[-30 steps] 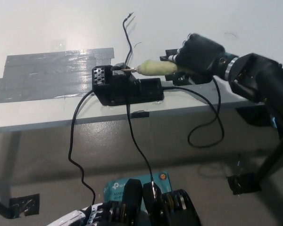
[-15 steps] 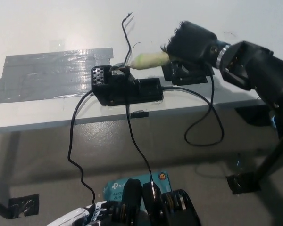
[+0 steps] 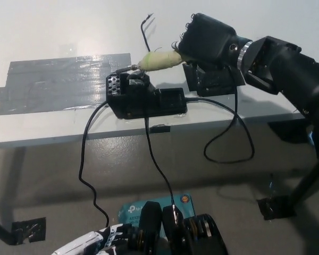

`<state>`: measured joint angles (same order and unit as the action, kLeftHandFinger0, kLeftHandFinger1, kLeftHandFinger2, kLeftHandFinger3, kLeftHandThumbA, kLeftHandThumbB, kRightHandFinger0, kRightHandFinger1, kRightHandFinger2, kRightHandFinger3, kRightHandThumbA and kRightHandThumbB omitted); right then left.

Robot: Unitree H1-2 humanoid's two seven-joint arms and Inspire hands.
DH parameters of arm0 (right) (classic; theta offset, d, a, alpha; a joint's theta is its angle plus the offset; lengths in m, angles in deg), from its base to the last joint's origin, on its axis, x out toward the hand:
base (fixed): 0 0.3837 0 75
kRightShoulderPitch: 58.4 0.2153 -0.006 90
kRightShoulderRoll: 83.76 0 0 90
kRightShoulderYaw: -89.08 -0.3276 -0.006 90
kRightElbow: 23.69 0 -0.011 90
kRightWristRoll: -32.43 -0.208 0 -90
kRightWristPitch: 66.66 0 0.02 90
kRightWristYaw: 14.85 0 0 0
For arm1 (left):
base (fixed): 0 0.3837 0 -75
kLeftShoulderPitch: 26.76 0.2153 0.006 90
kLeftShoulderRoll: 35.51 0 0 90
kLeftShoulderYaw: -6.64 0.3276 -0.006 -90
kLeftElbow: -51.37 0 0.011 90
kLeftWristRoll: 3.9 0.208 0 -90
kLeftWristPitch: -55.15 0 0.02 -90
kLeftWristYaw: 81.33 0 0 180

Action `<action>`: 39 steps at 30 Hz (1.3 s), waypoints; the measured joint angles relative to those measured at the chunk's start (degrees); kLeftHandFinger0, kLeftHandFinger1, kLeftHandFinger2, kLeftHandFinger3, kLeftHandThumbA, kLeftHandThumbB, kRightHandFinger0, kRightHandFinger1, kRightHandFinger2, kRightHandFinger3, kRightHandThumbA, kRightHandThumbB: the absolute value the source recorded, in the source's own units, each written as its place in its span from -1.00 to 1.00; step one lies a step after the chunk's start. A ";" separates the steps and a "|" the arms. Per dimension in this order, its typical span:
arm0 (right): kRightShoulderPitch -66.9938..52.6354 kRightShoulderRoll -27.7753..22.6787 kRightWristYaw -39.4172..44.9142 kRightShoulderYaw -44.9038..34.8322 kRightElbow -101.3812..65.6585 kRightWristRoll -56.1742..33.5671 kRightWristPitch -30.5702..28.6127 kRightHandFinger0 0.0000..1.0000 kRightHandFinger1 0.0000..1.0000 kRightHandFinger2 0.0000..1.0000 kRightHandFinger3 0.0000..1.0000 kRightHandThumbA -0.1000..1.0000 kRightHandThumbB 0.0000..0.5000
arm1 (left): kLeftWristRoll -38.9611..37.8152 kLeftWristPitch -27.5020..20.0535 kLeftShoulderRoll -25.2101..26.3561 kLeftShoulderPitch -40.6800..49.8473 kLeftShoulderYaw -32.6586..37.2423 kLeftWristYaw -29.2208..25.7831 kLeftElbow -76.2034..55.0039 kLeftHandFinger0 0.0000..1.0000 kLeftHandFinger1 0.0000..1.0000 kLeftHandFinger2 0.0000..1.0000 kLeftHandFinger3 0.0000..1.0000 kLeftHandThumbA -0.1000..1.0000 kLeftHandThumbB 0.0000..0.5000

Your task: The robot uses its right hand to grab and lift the soldering gun kept on the middle of the table and puts it in its base

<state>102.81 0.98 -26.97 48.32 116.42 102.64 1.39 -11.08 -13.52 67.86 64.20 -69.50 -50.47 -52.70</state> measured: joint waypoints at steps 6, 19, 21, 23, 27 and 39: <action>-1.64 -0.65 -0.11 0.04 -1.04 0.49 0.02 -1.00 -1.00 -0.56 -0.57 -0.53 -0.62 | -0.06 0.66 0.01 0.02 0.28 -0.01 -0.33 1.00 1.00 1.00 1.00 0.42 -0.30; -2.90 -4.12 -1.99 0.44 -1.21 1.06 -0.15 -1.00 -1.00 -0.59 -0.15 -0.79 0.03 | -0.08 1.37 0.32 0.00 0.28 0.00 -0.84 1.00 1.00 1.00 1.00 0.42 -0.31; -3.44 -4.59 -2.08 0.27 -1.48 1.00 -0.15 -1.00 -1.00 -0.58 -0.20 -0.67 -0.26 | -0.07 1.37 0.34 -0.01 0.29 0.00 -0.83 1.00 1.00 1.00 1.00 0.45 -0.32; -3.73 -4.84 -2.23 0.16 -1.55 0.97 -0.15 -1.00 -1.00 -0.57 0.01 -0.74 -0.14 | -0.08 1.38 0.41 -0.02 0.28 0.00 -0.84 1.00 1.00 1.00 1.00 0.45 -0.33; -3.72 -4.85 -2.39 0.20 -1.48 1.03 -0.15 -1.00 -1.00 -0.61 -0.15 -0.76 -0.18 | -0.05 1.42 0.66 -0.12 0.30 0.00 -0.86 1.00 1.00 1.00 1.00 0.45 -0.22; -3.53 -4.28 -2.24 0.43 -2.52 1.56 -0.16 -1.00 -1.00 -0.66 -0.70 -0.59 -0.57 | 0.03 2.52 0.69 -1.09 0.61 -0.02 -0.96 1.00 1.00 1.00 1.00 0.45 -0.03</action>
<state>99.28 -3.30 -29.21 48.74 113.90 104.20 1.22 -11.06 -10.99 68.54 63.11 -68.89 -50.49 -53.67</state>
